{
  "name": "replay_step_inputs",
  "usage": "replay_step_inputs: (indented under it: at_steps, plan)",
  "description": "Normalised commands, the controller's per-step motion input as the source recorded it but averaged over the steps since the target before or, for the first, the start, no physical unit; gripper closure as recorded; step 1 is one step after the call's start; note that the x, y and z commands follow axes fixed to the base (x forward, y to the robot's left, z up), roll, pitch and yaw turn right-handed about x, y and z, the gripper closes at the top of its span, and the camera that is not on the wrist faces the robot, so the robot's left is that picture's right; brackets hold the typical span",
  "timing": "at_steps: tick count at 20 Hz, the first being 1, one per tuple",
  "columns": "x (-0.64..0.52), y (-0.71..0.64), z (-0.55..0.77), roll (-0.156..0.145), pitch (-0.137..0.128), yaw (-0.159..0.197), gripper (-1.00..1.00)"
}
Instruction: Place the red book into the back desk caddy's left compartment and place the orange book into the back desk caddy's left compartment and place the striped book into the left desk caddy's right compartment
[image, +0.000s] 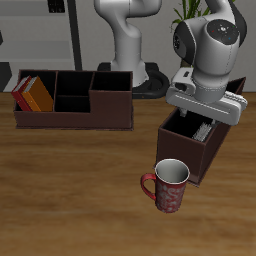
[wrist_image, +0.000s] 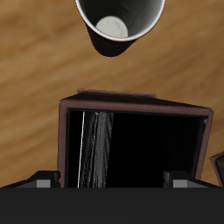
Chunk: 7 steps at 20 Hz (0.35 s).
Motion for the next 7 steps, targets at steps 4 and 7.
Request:
replay_step_inputs:
  at_steps: [4,7]
  plan:
    - [0.04,-0.27,0.08,-0.030,-0.010,0.023,-1.00]
    - [0.00,-0.35,0.21,-0.044,-0.034,-0.005,-1.00]
